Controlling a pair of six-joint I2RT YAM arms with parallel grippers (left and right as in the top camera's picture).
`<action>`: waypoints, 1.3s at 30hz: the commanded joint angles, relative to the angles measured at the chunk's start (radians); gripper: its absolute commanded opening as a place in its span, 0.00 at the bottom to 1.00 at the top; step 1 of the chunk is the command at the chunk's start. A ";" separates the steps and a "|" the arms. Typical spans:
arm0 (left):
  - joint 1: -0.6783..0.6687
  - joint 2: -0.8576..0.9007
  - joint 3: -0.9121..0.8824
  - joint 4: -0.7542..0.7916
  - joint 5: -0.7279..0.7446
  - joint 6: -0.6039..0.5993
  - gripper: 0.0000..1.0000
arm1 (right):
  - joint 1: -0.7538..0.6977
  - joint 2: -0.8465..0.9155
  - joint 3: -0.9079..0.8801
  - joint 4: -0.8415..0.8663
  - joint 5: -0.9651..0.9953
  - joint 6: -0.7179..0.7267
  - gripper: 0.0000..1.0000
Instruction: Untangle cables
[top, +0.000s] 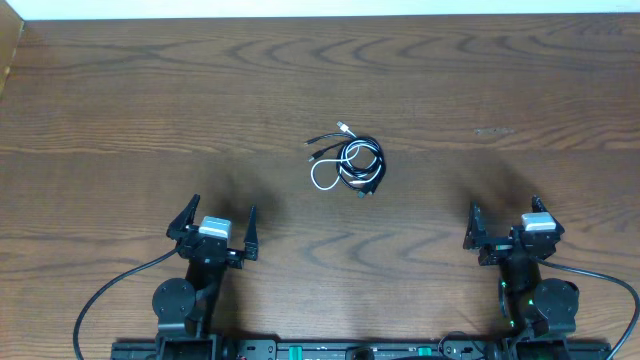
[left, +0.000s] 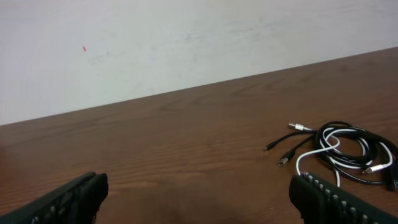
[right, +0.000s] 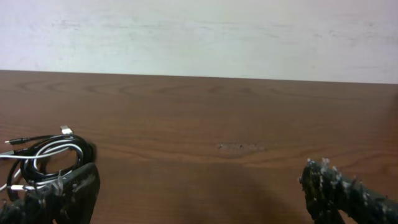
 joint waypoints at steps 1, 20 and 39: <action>-0.004 -0.006 -0.010 -0.047 0.010 0.013 0.98 | -0.003 -0.005 -0.001 -0.004 -0.006 0.000 0.99; -0.004 0.056 0.110 -0.254 0.015 -0.243 0.98 | -0.003 0.131 0.048 -0.054 0.041 0.060 0.99; -0.004 0.869 0.739 -0.637 0.077 -0.287 0.98 | -0.003 0.904 0.535 -0.311 -0.035 0.059 0.99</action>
